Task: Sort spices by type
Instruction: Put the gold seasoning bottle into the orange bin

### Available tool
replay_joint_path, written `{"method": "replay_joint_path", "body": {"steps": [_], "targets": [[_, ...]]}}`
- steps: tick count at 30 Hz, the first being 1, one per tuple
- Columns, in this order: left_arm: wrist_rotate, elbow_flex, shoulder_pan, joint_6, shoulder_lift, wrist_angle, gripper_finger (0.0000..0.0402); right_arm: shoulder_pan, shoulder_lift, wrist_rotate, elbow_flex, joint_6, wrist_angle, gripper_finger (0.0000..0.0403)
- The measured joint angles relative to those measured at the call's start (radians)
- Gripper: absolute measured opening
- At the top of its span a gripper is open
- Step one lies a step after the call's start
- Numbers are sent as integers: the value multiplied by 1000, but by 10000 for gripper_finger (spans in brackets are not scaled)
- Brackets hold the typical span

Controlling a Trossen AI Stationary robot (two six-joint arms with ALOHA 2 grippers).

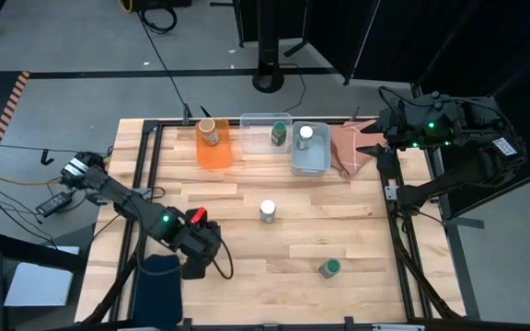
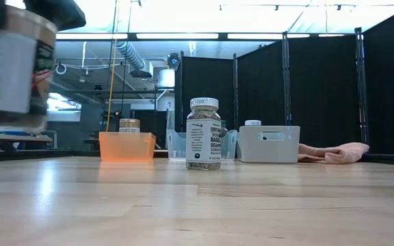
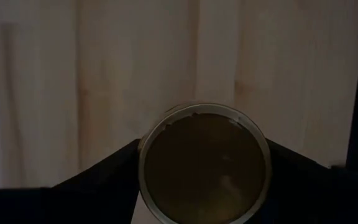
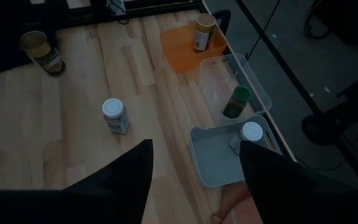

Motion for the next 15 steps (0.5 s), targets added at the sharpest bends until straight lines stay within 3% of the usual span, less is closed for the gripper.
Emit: {"method": "replay_joint_path", "body": {"steps": [15], "targets": [[-126, 0, 236, 2, -124, -60, 281, 0, 0, 1, 0, 5, 1, 248]]}}
